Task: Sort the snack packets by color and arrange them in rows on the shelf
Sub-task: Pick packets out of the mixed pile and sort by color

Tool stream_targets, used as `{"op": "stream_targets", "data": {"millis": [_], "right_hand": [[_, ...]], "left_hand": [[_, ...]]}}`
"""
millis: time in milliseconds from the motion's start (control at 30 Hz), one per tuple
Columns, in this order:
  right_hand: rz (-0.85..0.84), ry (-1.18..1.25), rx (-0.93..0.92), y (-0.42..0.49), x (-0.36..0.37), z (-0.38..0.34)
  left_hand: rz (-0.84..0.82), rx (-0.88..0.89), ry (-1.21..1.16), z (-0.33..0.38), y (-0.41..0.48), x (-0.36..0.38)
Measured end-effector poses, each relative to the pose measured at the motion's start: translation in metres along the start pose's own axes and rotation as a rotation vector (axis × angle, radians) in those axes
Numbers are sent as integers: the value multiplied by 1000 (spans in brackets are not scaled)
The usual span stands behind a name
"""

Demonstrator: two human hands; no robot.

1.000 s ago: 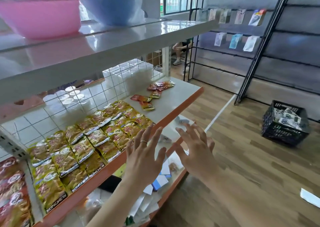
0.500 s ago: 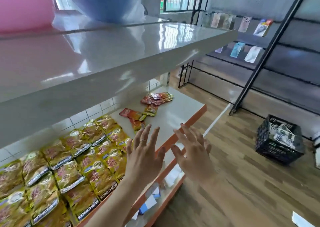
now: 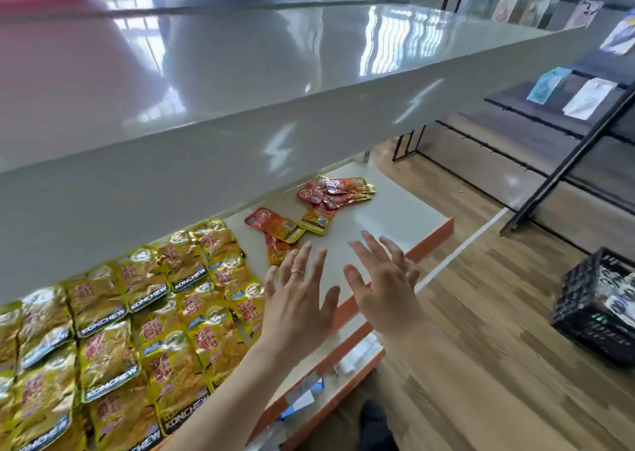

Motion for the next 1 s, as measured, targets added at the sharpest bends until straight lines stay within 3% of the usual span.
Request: {"op": "stream_targets", "data": {"millis": [233,500,733,867,933,1000], "right_hand": [[-124,-69,-159,77,29,19],[-198,-156,-207,180,38,58],[-339,-266,-288,238,60,51],[-311,-159,-292,255,65,47],[-259,-216,-321,256,63,47],[-224,-316,-354,256,63,46]], "left_hand": [[-50,-208,22,-14,37,42],[74,-327,120,-26,109,58],[-12,-347,214,-21,122,83],[170,-267,255,-7,112,69],[318,-194,270,1,105,59],[359,-198,280,1,101,54]]}}
Point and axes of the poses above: each hand's wrist, its own y-axis towards the middle knuckle, its own x-axis out of the palm, z = x × y, the point moved 10 cm from there along y, towards the middle knuckle, and after that the axes turned 10 degrees about x, right-handed, at the moved point
